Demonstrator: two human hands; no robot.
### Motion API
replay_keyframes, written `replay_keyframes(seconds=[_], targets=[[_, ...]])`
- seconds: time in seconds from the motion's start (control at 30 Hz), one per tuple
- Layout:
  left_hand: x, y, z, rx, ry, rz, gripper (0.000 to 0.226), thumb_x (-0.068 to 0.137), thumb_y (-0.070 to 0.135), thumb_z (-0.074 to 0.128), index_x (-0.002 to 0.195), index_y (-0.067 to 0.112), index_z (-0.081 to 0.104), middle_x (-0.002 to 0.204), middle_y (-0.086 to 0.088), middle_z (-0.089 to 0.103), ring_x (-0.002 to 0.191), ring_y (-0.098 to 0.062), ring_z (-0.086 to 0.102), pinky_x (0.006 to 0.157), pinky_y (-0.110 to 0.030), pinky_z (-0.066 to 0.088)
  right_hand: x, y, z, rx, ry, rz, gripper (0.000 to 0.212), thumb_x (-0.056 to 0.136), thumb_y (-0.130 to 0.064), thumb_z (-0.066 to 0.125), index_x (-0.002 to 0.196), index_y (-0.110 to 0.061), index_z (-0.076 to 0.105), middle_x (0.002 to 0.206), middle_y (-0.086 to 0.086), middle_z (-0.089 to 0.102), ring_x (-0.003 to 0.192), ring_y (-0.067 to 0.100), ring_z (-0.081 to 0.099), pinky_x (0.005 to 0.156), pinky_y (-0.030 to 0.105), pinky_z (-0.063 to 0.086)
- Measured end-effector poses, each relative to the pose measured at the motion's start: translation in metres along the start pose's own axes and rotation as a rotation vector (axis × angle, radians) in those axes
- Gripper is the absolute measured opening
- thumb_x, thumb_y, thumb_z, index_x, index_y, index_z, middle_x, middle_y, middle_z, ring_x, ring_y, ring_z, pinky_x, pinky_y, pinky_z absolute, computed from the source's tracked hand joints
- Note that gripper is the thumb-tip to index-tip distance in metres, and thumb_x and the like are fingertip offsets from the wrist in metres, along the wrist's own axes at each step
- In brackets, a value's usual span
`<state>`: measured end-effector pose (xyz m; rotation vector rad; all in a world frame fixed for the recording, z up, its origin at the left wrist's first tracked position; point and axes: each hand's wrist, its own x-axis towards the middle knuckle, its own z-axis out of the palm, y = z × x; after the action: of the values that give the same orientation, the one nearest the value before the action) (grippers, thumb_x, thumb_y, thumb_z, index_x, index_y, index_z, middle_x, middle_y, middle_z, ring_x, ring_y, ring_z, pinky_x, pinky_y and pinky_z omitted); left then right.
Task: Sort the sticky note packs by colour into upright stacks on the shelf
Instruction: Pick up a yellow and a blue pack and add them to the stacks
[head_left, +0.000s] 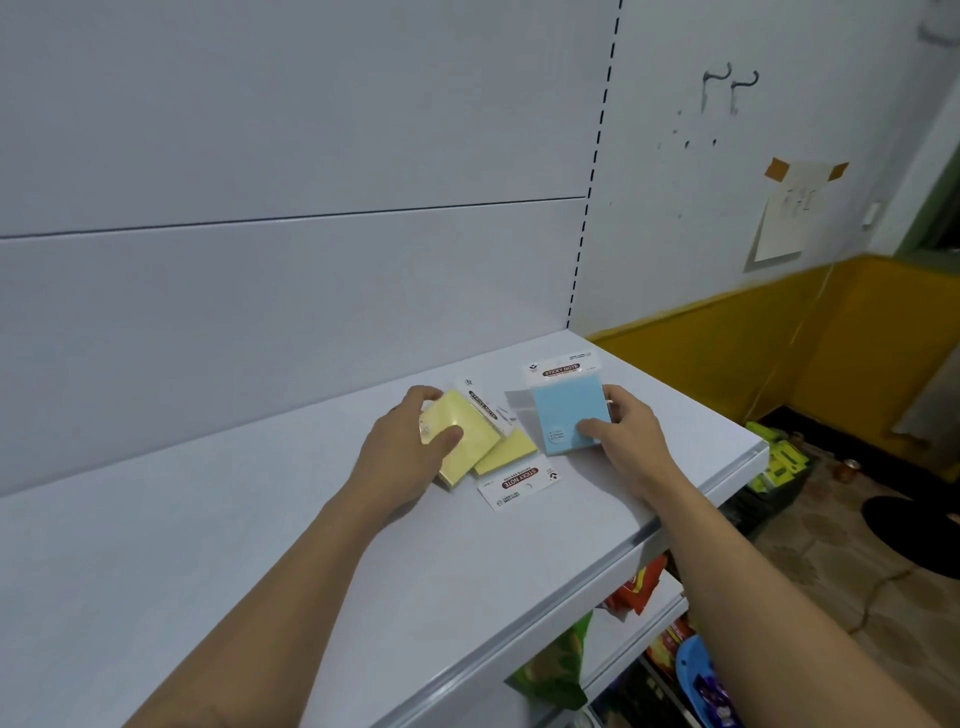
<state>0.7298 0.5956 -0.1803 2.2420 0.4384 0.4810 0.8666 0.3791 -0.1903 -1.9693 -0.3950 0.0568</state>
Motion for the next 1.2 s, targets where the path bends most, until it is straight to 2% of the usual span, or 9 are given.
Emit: replay_keyframes(seconds=[0.1, 0.17, 0.27, 0.33, 0.43, 0.5, 0.77, 1.07, 1.2], targets=[[0.002, 0.000, -0.001, -0.134, 0.012, -0.056, 0.044, 0.088, 0.024, 0.064, 0.129, 0.025, 0.050, 0.117, -0.002, 0.059, 0.086, -0.010, 0.056, 0.062, -0.013, 0.036, 0.001, 0.002, -0.001, 0.024, -0.007, 0.000, 0.033, 0.083, -0.010, 0.063, 0.111, -0.027, 0.057, 0.110, -0.002, 0.066, 0.103, 0.018, 0.063, 0.087, 0.043, 0.055], [0.004, 0.000, -0.003, -0.299, -0.002, -0.113, 0.054, 0.084, 0.018, 0.070, 0.133, 0.023, 0.049, 0.113, -0.004, 0.059, 0.092, -0.012, 0.059, 0.065, -0.011, 0.040, 0.001, 0.003, 0.000, 0.042, -0.012, -0.004, 0.034, 0.083, -0.010, 0.063, 0.113, -0.025, 0.058, 0.114, 0.000, 0.067, 0.103, 0.018, 0.064, 0.086, 0.042, 0.056], [0.005, 0.002, -0.003, -0.558, -0.039, -0.177, 0.044, 0.076, 0.020, 0.075, 0.118, 0.020, 0.063, 0.107, -0.007, 0.067, 0.101, -0.025, 0.065, 0.089, -0.045, 0.054, 0.002, 0.005, 0.000, 0.066, 0.004, -0.012, 0.029, 0.084, -0.012, 0.065, 0.111, -0.021, 0.060, 0.113, 0.000, 0.068, 0.102, 0.017, 0.065, 0.084, 0.040, 0.057], [0.005, 0.006, -0.003, -0.628, -0.040, -0.166, 0.021, 0.082, 0.017, 0.069, 0.103, 0.019, 0.069, 0.102, -0.008, 0.071, 0.095, -0.031, 0.067, 0.081, -0.056, 0.055, 0.004, 0.007, 0.000, 0.077, 0.030, -0.017, 0.022, 0.085, -0.017, 0.067, 0.105, -0.020, 0.062, 0.109, -0.001, 0.069, 0.099, 0.015, 0.066, 0.085, 0.041, 0.057], [0.004, 0.012, -0.004, -0.699, -0.013, -0.150, 0.017, 0.085, 0.009, 0.068, 0.101, 0.012, 0.065, 0.105, -0.013, 0.068, 0.087, -0.034, 0.069, 0.068, -0.056, 0.057, 0.005, 0.007, 0.001, 0.093, 0.051, -0.028, 0.018, 0.086, -0.017, 0.067, 0.103, -0.022, 0.062, 0.106, -0.003, 0.069, 0.098, 0.014, 0.066, 0.086, 0.040, 0.056], [0.004, 0.014, -0.005, -0.712, -0.011, -0.146, 0.020, 0.084, 0.007, 0.068, 0.102, 0.010, 0.060, 0.105, -0.014, 0.067, 0.085, -0.032, 0.069, 0.068, -0.056, 0.058, 0.005, 0.007, 0.001, 0.108, 0.073, -0.034, 0.018, 0.085, -0.016, 0.068, 0.100, -0.024, 0.063, 0.103, -0.003, 0.070, 0.096, 0.014, 0.067, 0.085, 0.040, 0.056], [-0.002, 0.031, -0.008, -0.636, -0.075, -0.097, 0.012, 0.084, 0.005, 0.067, 0.091, 0.011, 0.058, 0.083, -0.004, 0.071, 0.064, -0.012, 0.064, 0.051, -0.015, 0.046, -0.003, -0.002, 0.002, 0.170, 0.119, -0.028, 0.020, 0.083, -0.012, 0.070, 0.100, -0.021, 0.065, 0.099, -0.001, 0.072, 0.092, 0.016, 0.069, 0.073, 0.031, 0.056], [-0.004, 0.033, -0.068, -0.523, 0.076, -0.014, 0.017, 0.077, 0.006, 0.075, 0.090, 0.004, 0.064, 0.082, -0.008, 0.068, 0.066, -0.017, 0.067, 0.067, -0.037, 0.055, -0.011, -0.042, 0.006, 0.283, 0.097, -0.134, 0.017, 0.086, -0.015, 0.069, 0.090, -0.030, 0.063, 0.091, -0.002, 0.072, 0.084, 0.015, 0.067, 0.061, 0.027, 0.049], [-0.010, 0.026, -0.098, -0.509, 0.083, -0.080, 0.018, 0.075, -0.003, 0.074, 0.089, 0.002, 0.064, 0.078, -0.008, 0.069, 0.059, -0.016, 0.066, 0.063, -0.033, 0.053, -0.009, -0.071, 0.025, 0.334, 0.023, -0.157, 0.010, 0.081, -0.014, 0.073, 0.087, -0.020, 0.067, 0.088, 0.003, 0.073, 0.086, 0.019, 0.069, 0.064, 0.030, 0.051]])
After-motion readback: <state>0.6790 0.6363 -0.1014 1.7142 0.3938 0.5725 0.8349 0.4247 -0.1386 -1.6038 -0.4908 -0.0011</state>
